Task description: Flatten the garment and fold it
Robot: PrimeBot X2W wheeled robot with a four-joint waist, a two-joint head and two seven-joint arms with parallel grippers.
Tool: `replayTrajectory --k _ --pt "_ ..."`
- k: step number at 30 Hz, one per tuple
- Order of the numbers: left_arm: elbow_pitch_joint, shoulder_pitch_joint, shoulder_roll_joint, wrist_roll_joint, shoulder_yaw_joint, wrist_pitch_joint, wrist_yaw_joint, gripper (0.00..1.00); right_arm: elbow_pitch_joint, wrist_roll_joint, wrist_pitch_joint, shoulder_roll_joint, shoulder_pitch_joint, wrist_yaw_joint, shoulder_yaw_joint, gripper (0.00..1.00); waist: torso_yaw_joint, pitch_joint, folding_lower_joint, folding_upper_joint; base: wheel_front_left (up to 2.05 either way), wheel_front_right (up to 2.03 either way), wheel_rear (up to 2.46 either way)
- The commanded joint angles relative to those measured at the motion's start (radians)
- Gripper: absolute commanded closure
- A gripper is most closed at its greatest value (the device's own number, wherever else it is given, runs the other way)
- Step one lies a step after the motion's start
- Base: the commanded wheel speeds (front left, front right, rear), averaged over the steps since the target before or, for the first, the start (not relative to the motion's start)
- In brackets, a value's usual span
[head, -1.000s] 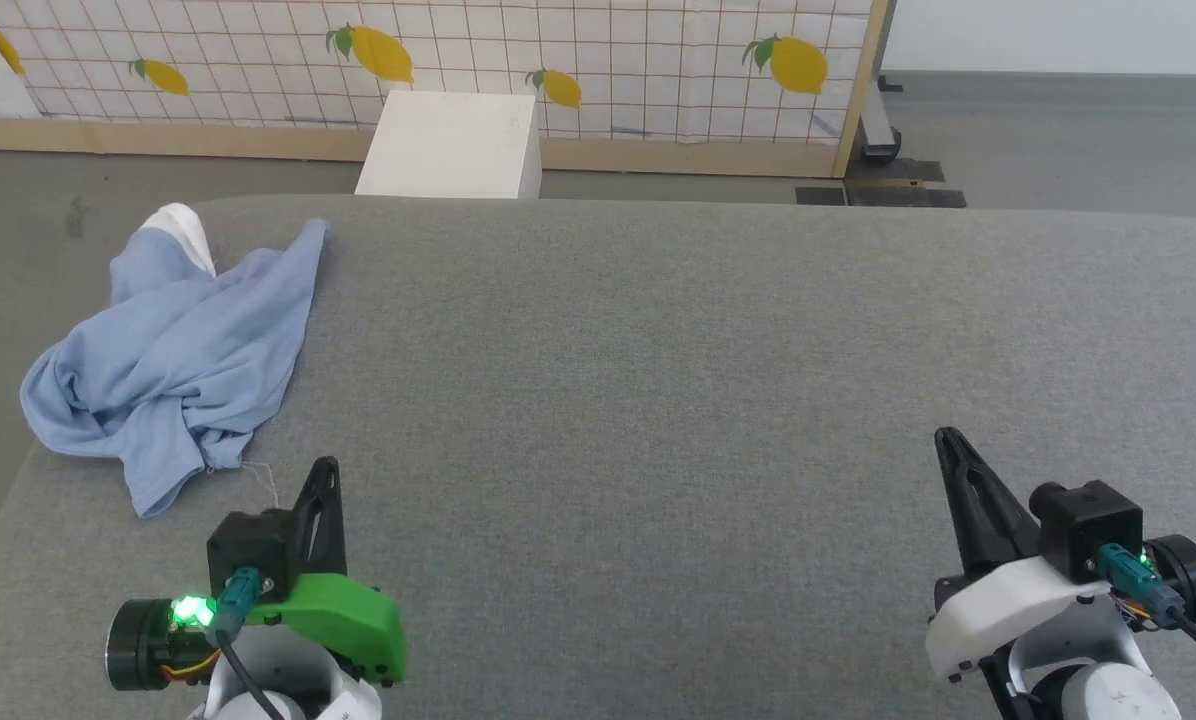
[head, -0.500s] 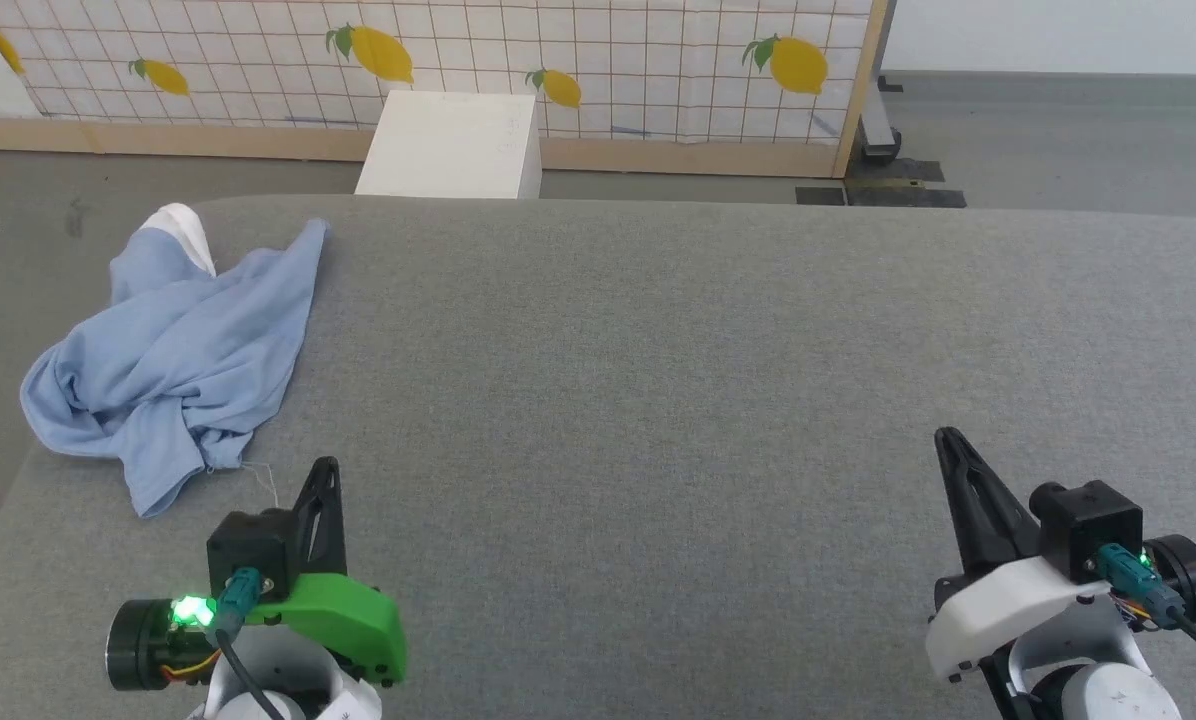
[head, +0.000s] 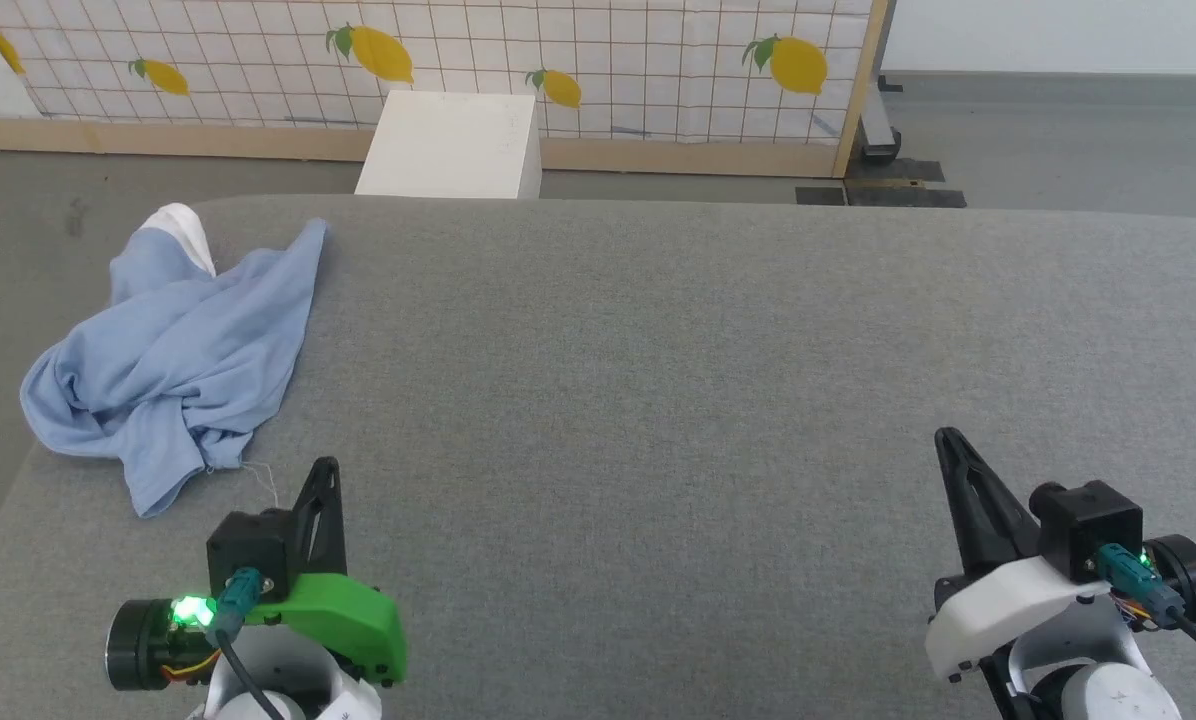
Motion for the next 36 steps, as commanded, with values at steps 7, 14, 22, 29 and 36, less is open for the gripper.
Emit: replayTrajectory --k 7,14,22,29,36 --pt "0.0 0.0 0.0 -0.004 -0.002 0.0 0.0 0.0 0.001 0.0 0.0 -0.001 0.0 0.0 0.0 0.0 0.0 0.0 0.0 0.0 0.0 0.0 0.0" --pt "0.0 0.0 0.0 -0.005 -0.002 0.0 0.0 0.0 0.001 0.0 0.0 -0.001 0.0 0.0 0.0 0.0 0.0 0.0 0.0 0.0 0.0 0.0 0.0" --pt "-0.001 0.0 0.002 -0.005 -0.003 -0.002 0.0 0.0 -0.001 0.004 -0.003 -0.002 -0.001 0.0 0.003 0.0 0.0 0.002 0.0 0.0 0.0 0.0 0.0" --pt "-0.003 -0.002 0.002 -0.008 -0.004 -0.004 0.001 0.0 -0.001 0.01 -0.005 -0.002 -0.003 0.0 -0.001 0.0 0.0 0.004 0.0 0.0 0.0 0.0 0.0" --pt "-0.003 -0.002 0.005 -0.01 -0.007 -0.005 0.0 0.0 -0.002 0.009 -0.004 -0.003 -0.004 0.0 0.002 0.0 0.001 0.006 0.0 0.0 0.0 0.0 0.0"
